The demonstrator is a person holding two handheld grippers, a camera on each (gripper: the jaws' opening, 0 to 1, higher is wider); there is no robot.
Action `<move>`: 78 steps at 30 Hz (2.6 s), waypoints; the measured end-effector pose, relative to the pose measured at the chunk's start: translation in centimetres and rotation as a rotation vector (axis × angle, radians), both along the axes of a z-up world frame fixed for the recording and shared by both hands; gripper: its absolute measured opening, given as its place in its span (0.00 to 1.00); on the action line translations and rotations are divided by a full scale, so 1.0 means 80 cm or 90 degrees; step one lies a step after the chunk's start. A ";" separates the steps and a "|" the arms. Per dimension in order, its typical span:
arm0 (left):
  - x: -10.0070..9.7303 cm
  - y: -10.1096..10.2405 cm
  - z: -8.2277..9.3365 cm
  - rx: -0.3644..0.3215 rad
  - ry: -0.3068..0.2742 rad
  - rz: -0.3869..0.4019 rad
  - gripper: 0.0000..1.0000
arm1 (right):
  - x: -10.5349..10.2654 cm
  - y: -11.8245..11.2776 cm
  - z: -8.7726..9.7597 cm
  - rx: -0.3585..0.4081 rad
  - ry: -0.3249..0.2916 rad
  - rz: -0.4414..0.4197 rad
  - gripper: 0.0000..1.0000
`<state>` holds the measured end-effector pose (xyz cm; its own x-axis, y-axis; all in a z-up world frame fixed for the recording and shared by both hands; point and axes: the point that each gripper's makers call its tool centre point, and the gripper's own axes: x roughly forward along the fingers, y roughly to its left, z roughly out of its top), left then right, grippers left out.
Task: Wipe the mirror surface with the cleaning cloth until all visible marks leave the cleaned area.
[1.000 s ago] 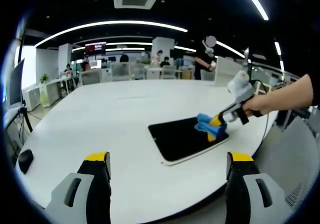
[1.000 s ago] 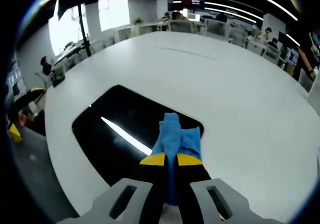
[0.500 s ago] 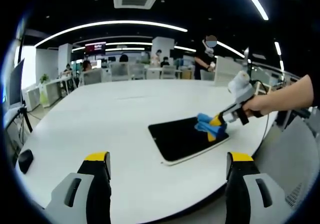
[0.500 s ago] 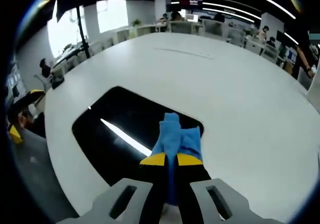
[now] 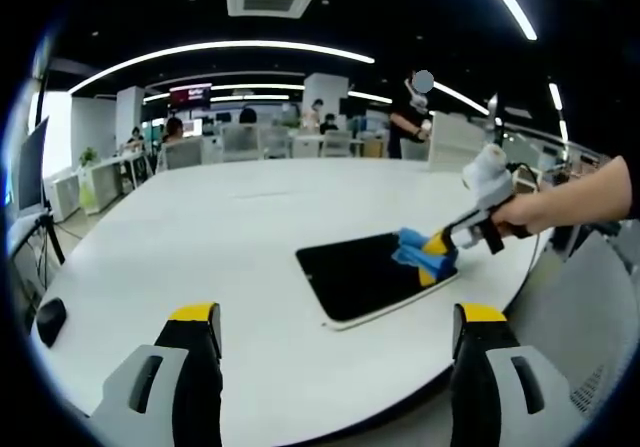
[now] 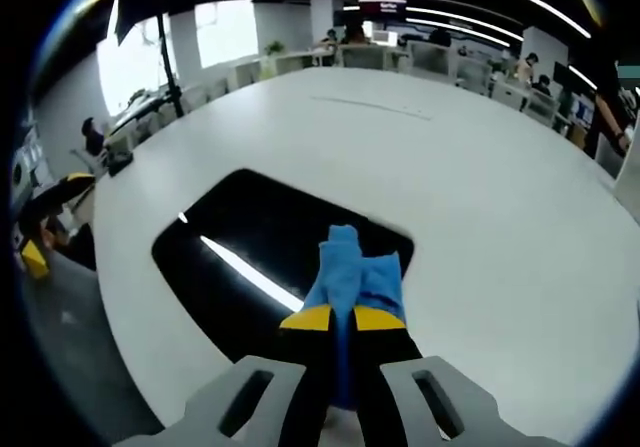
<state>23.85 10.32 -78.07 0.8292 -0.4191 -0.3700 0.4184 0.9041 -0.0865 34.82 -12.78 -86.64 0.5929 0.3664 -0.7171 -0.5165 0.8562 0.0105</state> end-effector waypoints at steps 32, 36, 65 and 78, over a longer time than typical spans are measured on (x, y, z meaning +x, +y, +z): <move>0.000 0.000 0.000 0.000 -0.001 0.001 0.96 | -0.043 0.001 0.000 0.031 -0.009 0.003 0.01; 0.000 0.000 0.000 0.000 -0.001 0.001 0.96 | -0.043 0.002 0.000 0.030 -0.010 0.007 0.01; 0.000 0.000 0.001 -0.002 0.000 0.003 0.95 | -0.047 0.039 0.002 0.057 -0.017 0.088 0.01; 0.000 0.000 0.000 -0.001 0.003 0.003 0.95 | -0.046 0.077 0.002 0.073 -0.013 0.122 0.01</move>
<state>23.83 10.35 -78.09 0.8299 -0.4151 -0.3728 0.4132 0.9063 -0.0892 31.14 -6.59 -86.48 0.5184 0.5517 -0.6534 -0.6703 0.7366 0.0901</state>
